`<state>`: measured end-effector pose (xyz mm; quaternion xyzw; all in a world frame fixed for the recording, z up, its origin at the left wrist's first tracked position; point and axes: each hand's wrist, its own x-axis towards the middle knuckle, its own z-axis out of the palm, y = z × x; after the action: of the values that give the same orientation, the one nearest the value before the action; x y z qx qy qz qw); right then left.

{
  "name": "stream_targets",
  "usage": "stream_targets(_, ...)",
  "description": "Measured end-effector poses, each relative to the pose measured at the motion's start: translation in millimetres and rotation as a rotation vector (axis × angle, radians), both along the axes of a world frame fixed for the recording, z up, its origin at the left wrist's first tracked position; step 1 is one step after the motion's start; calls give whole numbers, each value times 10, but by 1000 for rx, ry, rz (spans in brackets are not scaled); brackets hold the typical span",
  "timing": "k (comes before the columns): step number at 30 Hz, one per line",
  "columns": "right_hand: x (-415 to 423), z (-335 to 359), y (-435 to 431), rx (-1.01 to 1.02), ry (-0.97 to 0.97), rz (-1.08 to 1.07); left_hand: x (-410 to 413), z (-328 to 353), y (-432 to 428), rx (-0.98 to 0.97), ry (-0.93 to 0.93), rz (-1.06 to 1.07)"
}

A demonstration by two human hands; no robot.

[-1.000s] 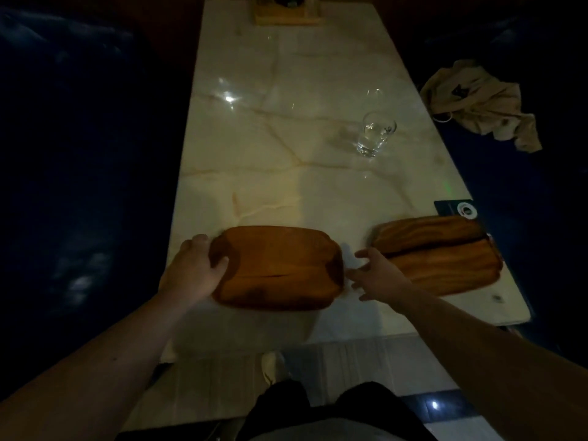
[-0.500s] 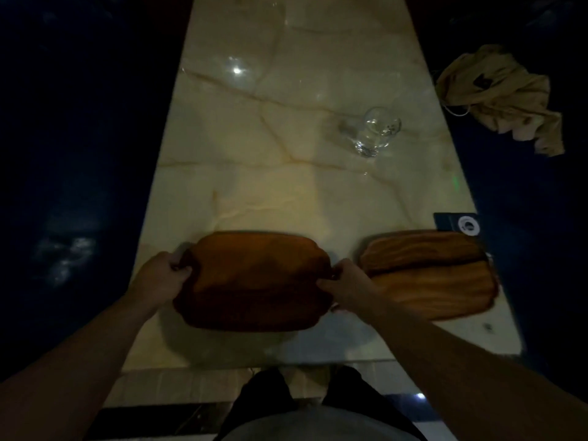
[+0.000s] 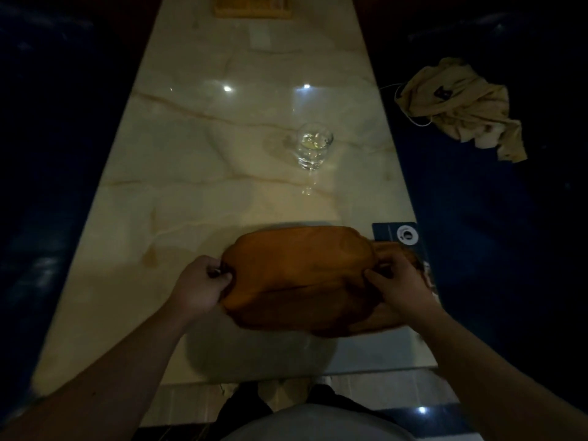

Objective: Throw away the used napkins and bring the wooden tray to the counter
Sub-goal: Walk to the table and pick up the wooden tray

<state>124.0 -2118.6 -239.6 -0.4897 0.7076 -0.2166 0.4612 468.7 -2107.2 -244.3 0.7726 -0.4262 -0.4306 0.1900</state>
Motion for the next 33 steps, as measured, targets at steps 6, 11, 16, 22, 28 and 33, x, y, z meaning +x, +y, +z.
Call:
stream_targets(6,-672,-141,21,9,20,-112,-691,-133,-120,20,-6,-76)
stream_targets(11,-1037,-288,-11,25,10,-121,-1024,-221,-123,52,19,-104)
stream_targets(16,-1170,-370,-48,44,-29,-98,-1149,-259,-98,46,-21,-104)
stream_targets(22,-1197,-451,-70,71,26,-32,-1185,-243,-73,29,15,-66)
stream_targets(28,-1239,-503,-46,63,75,40,-1233,-234,-42,108,13,-19)
stream_targets(33,-1282,-516,-87,36,86,75,-1280,-232,-23,111,-15,24)
